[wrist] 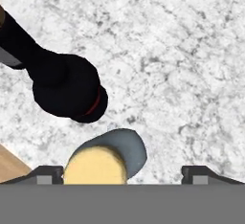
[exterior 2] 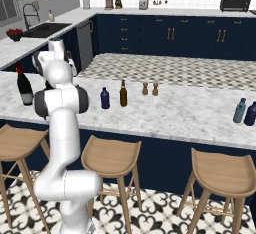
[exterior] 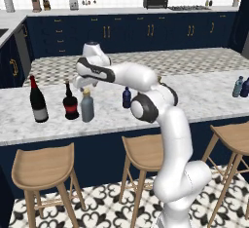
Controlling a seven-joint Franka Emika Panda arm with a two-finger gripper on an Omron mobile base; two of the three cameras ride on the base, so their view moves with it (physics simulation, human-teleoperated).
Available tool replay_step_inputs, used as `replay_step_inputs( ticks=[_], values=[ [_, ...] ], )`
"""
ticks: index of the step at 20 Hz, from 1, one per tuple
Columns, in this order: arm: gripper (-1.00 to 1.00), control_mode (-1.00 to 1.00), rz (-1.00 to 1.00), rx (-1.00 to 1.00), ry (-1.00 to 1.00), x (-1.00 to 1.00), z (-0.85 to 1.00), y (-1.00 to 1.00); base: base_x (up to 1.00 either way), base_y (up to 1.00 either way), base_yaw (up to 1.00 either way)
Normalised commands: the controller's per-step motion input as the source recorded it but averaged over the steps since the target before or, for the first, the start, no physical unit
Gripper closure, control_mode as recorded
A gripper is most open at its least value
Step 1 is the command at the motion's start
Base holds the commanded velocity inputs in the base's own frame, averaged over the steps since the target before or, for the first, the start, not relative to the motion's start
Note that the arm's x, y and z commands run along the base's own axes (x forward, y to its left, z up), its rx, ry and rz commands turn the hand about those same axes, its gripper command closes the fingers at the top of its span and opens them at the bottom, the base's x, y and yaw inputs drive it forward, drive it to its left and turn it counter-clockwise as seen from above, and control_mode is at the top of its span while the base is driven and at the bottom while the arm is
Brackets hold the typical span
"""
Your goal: Move the plastic bottles in the middle to the plastics group, and the glass bottles in the middle to the glass group.
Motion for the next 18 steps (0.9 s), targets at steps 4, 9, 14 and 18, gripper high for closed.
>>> replay_step_inputs(
  ticks=[4,9,14,18],
  values=[
    [-1.0,-1.0,0.0,0.0,-0.02,-0.26,0.33,-0.27,0.0,0.0,0.0],
    [-1.0,-1.0,-0.01,0.0,-0.1,-0.34,0.11,-0.55,0.0,0.0,0.0],
    [-1.0,-1.0,-0.03,0.0,-0.26,-0.59,-0.05,-0.69,0.0,0.0,0.0],
    [-1.0,-1.0,-0.1,0.0,-0.31,-0.8,-0.25,-0.65,0.0,0.0,0.0]
  ],
)
